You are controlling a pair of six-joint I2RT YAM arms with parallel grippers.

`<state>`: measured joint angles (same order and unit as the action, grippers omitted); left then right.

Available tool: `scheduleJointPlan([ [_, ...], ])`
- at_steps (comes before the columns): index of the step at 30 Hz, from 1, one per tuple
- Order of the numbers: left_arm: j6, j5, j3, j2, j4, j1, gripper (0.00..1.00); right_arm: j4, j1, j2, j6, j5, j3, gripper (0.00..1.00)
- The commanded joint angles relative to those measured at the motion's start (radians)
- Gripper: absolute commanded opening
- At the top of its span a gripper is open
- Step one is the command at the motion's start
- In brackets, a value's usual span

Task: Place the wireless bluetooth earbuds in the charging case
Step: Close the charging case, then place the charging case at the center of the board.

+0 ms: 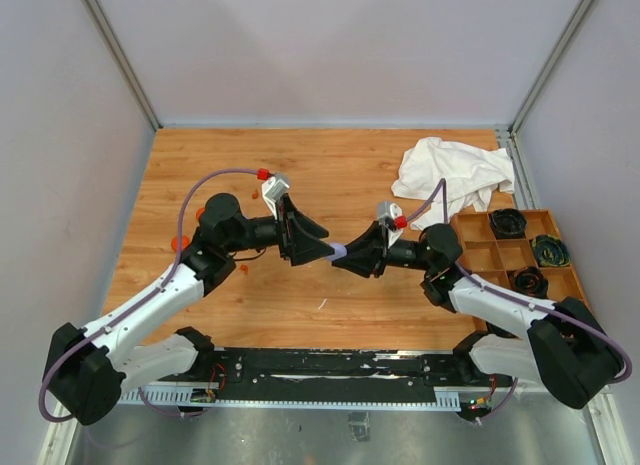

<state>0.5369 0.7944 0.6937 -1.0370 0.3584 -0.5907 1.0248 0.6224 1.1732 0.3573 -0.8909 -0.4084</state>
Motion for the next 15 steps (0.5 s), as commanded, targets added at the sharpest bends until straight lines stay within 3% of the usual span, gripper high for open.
scheduleJointPlan([
  [1, -0.067, -0.198, 0.045, 0.041, -0.197, 0.013, 0.73, -0.149, -0.04, -0.004, -0.015, 0.049, -0.07, 0.05],
  [8, -0.088, -0.696, 0.134, 0.033, -0.534, 0.015, 0.81, -0.565, -0.077, 0.021, -0.09, 0.188, -0.156, 0.05],
  [13, -0.077, -0.995, 0.213, -0.014, -0.766, 0.021, 0.87, -0.693, -0.163, 0.081, -0.04, 0.213, -0.183, 0.05],
  [15, -0.081, -1.053, 0.238, -0.03, -0.83, 0.029, 0.89, -0.738, -0.197, 0.107, -0.023, 0.225, -0.193, 0.05],
])
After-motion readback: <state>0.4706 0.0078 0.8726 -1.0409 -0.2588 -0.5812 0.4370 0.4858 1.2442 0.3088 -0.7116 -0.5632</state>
